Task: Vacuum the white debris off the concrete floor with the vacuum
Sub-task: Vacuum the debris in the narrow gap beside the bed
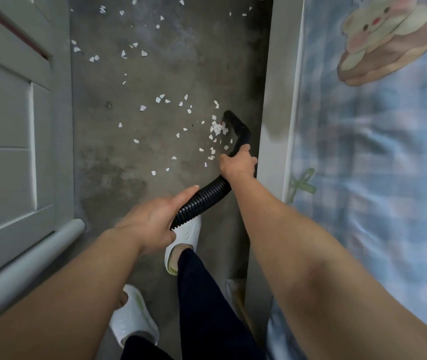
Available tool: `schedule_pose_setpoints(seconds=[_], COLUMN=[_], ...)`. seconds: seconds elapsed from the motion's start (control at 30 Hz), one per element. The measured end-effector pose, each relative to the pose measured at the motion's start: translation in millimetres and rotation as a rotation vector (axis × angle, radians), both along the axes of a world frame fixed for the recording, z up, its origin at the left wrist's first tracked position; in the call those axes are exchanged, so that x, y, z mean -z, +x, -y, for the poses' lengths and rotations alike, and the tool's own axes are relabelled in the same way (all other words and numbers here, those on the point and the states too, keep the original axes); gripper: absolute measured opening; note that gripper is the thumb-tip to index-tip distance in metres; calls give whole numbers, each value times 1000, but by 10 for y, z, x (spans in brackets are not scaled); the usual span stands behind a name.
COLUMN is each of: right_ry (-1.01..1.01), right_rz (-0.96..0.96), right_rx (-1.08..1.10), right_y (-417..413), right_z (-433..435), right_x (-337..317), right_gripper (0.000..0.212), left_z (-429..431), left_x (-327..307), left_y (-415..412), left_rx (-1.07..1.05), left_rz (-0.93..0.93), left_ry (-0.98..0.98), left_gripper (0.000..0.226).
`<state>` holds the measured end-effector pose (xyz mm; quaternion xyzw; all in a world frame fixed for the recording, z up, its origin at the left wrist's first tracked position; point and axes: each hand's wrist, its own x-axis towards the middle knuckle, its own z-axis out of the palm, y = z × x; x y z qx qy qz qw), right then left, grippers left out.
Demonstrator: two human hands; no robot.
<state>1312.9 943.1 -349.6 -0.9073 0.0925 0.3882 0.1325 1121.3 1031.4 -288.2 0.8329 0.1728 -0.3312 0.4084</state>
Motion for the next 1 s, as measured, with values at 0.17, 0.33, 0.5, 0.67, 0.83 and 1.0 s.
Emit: schedule_pose_setpoints(seconds=[0.17, 0.33, 0.5, 0.67, 0.83, 1.0], right_ry=[-22, 9, 73, 104, 65, 53], right_rz=[11, -2, -36, -71, -10, 35], right_rx=[119, 207, 189, 145, 231, 193], right_y=[-474, -935, -1314, -1480, -1247, -763], right_z=[382, 698, 817, 824, 744, 603], right_x=[-91, -133, -80, -60, -73, -56], right_gripper=[72, 59, 61, 60, 59, 56], left_z=[196, 342, 435, 452, 442, 377], left_x=[-109, -192, -205, -222, -221, -136], left_y=[-360, -744, -1097, -1255, -1022, -630], left_rx=[95, 171, 214, 232, 203, 154], left_rz=[23, 88, 67, 60, 47, 52], left_ry=[30, 58, 92, 95, 141, 130], left_gripper=[101, 91, 96, 97, 98, 98])
